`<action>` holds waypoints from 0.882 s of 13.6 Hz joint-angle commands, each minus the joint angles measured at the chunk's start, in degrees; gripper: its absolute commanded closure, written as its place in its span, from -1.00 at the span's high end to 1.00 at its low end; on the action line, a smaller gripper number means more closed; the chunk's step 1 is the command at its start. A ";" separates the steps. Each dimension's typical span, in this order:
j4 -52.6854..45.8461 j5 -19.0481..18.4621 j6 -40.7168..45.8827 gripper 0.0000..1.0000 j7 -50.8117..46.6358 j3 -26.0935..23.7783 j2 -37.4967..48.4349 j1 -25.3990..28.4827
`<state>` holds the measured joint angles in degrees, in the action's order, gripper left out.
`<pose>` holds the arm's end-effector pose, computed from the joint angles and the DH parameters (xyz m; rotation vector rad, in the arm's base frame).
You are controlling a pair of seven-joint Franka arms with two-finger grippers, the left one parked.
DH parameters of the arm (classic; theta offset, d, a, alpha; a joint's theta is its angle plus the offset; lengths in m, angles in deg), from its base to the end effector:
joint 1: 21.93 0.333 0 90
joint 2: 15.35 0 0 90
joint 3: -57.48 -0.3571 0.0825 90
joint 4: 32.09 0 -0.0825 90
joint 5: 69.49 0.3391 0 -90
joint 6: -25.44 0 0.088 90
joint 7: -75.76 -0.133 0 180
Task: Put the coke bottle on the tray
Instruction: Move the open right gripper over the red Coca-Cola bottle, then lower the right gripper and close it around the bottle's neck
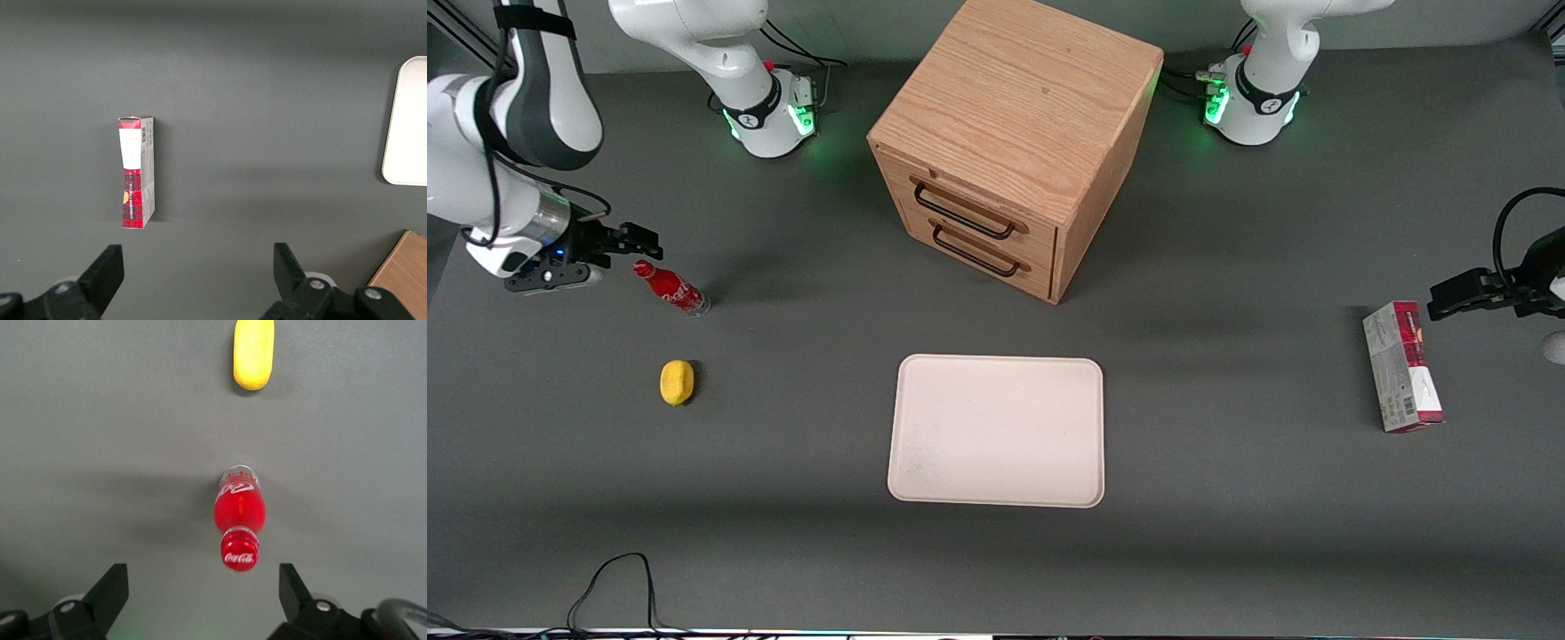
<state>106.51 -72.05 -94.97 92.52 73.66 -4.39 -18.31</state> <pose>0.3924 -0.0929 0.4113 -3.0825 -0.1649 0.1926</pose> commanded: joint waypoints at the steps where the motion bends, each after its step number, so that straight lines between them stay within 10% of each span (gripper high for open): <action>1: 4.48 -0.87 -4.48 1.00 3.53 2.71 1.88 0.50; 12: 7.83 -0.95 -11.26 0.92 5.64 3.68 -0.67 0.42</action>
<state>114.05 -72.06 -105.14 96.90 76.63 -5.06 -18.31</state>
